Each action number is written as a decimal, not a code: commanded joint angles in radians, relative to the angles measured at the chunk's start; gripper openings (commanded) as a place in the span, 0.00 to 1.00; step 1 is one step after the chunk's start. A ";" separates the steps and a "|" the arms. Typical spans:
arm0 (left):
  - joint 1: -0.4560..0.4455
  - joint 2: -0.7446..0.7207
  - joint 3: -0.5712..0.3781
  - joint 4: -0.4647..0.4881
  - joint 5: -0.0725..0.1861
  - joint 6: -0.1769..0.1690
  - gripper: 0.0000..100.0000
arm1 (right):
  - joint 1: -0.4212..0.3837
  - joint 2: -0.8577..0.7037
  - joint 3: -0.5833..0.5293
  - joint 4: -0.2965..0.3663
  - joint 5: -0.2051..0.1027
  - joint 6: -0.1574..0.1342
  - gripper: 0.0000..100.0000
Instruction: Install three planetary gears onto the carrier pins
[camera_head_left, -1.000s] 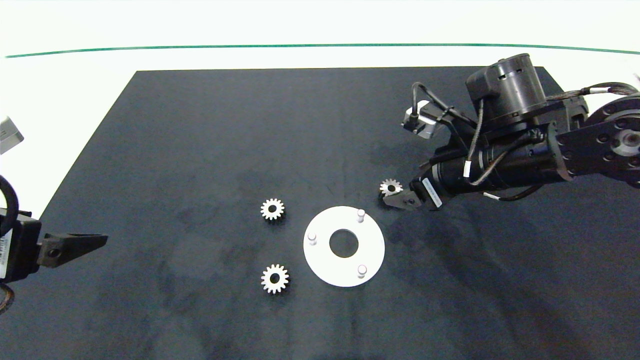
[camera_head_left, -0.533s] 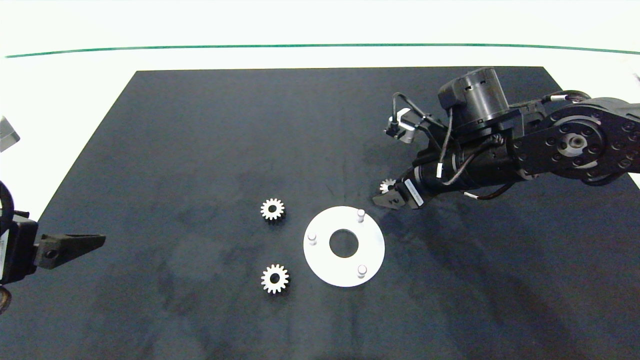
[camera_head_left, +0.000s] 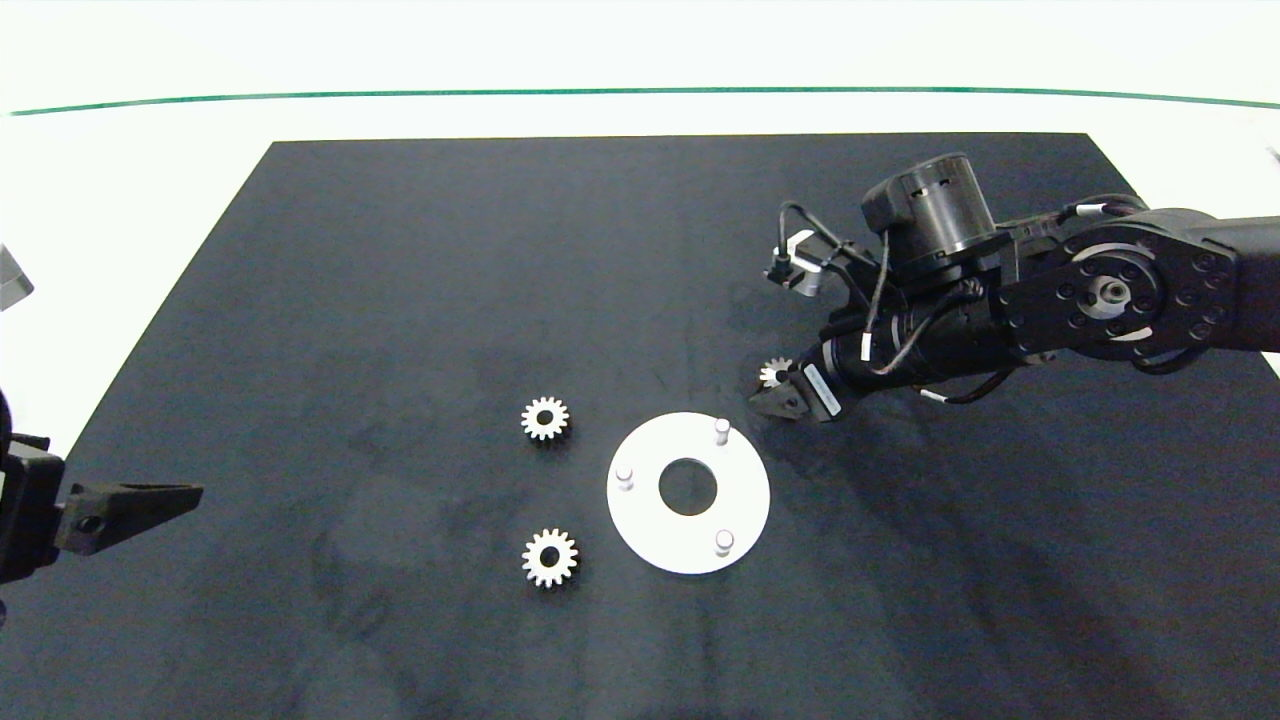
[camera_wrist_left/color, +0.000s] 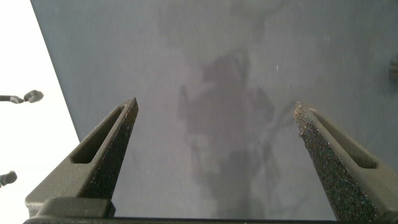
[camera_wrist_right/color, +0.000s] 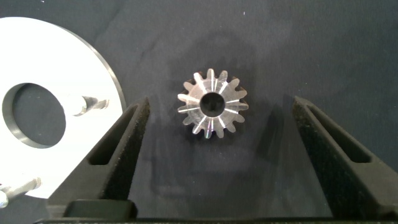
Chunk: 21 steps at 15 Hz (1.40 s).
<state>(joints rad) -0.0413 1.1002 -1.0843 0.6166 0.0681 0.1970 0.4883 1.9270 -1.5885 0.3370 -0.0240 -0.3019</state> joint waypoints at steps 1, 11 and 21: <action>0.000 -0.003 -0.008 0.005 0.001 0.001 1.00 | 0.000 0.006 -0.002 0.002 -0.001 -0.002 0.85; -0.019 -0.028 -0.019 0.005 -0.001 -0.005 1.00 | 0.000 0.013 -0.014 0.002 -0.008 -0.002 0.66; -0.019 -0.034 -0.019 0.005 -0.001 -0.005 1.00 | 0.015 0.032 -0.014 0.000 -0.005 0.001 0.45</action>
<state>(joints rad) -0.0600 1.0664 -1.1030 0.6177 0.0668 0.1904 0.5011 1.9598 -1.6034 0.3353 -0.0291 -0.2987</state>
